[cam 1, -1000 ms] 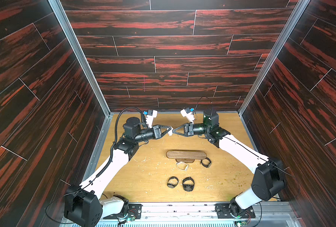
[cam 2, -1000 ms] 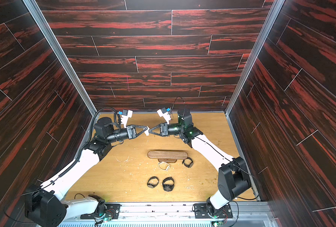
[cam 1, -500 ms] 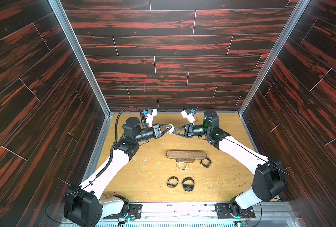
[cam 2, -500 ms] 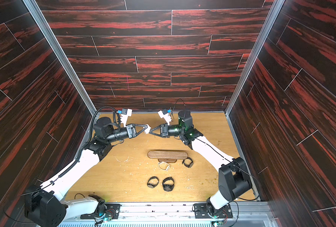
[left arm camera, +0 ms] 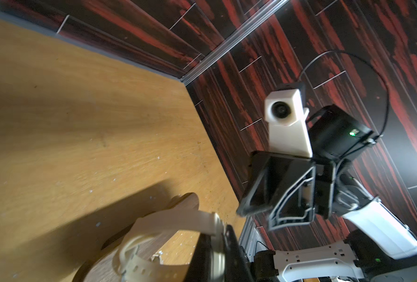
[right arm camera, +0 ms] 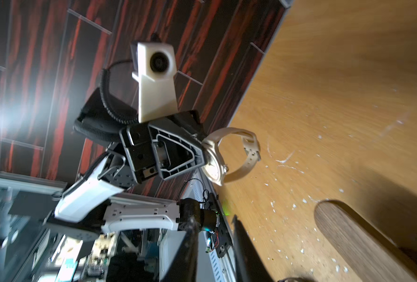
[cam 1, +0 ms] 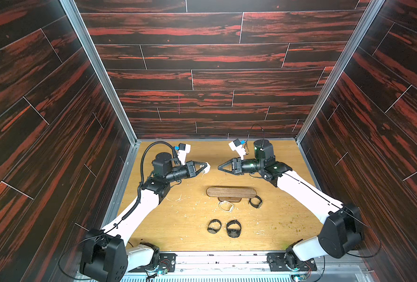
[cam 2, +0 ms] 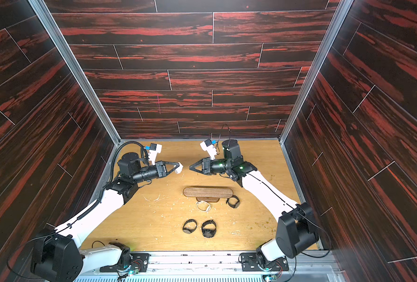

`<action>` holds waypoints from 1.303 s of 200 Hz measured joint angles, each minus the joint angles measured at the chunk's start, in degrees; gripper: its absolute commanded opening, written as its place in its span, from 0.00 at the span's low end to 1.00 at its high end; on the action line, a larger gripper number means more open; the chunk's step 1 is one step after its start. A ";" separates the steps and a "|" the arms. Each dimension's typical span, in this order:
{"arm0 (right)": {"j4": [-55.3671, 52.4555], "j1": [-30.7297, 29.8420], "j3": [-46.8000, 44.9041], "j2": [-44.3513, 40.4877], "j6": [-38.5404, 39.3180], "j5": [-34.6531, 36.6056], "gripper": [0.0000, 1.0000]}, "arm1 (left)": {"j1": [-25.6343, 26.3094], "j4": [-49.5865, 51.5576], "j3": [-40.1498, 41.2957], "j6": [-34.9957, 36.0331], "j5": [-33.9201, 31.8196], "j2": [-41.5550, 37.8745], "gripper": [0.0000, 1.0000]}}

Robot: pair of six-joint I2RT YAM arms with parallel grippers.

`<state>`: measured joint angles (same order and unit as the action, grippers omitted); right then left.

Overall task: Place watch on stand
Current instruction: Pick up the watch at the center of the board, then place the watch on the stand.

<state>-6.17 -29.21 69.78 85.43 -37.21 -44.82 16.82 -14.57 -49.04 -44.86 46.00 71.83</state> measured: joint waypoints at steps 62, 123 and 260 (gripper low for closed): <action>-13.22 3.54 -3.65 -1.36 4.35 13.88 0.41 | -1.14 -1.03 6.45 0.02 0.28 0.66 0.00; -21.22 3.96 -4.70 -2.43 4.92 27.02 0.42 | -2.69 -4.83 7.89 -0.22 2.95 8.15 0.00; -29.94 4.11 -7.34 -4.92 5.14 41.03 0.44 | -2.73 -10.93 11.34 -1.97 6.51 14.19 0.00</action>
<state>-36.12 -25.10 62.43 80.51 -32.08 -3.79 14.09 -25.50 -37.69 -46.83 52.51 86.02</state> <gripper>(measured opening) 0.439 0.110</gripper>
